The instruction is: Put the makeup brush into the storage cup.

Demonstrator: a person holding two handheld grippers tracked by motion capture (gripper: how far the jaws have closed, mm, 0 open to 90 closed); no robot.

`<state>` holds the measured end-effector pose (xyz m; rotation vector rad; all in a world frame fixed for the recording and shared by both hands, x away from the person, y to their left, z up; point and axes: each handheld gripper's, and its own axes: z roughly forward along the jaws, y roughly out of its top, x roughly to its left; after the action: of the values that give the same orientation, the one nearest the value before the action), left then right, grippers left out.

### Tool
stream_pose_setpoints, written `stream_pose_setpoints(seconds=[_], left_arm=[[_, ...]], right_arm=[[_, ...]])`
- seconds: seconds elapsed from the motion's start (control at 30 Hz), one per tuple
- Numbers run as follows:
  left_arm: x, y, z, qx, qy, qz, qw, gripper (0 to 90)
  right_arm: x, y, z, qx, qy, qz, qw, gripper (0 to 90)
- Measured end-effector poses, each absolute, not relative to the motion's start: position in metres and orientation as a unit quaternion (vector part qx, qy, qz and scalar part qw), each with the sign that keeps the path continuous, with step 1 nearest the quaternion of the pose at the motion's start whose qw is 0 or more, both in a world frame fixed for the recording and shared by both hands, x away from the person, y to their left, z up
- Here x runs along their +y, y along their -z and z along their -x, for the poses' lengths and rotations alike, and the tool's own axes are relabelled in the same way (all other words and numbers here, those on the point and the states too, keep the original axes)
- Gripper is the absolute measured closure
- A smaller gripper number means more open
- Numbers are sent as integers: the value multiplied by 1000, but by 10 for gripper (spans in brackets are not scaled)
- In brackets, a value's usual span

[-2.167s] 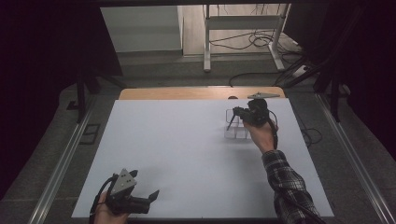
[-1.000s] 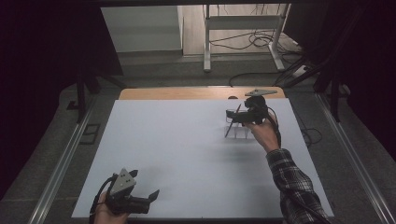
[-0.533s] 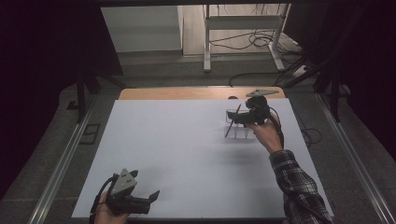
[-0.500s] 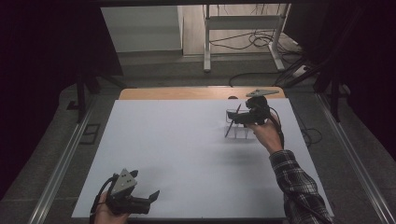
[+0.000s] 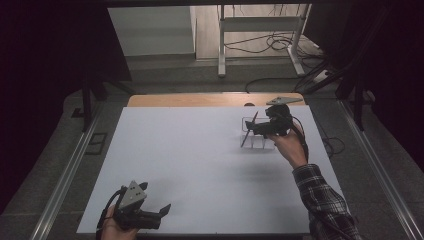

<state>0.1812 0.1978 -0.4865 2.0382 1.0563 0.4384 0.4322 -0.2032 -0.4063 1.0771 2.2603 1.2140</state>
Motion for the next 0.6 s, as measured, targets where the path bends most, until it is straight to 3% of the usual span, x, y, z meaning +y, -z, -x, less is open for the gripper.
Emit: stream_pose_setpoints(seconds=[0.6], left_arm=[[199, 485, -181, 421, -171, -797, 399, 5]], right_arm=[[-205, 400, -411, 806, -432, -365, 175, 41]])
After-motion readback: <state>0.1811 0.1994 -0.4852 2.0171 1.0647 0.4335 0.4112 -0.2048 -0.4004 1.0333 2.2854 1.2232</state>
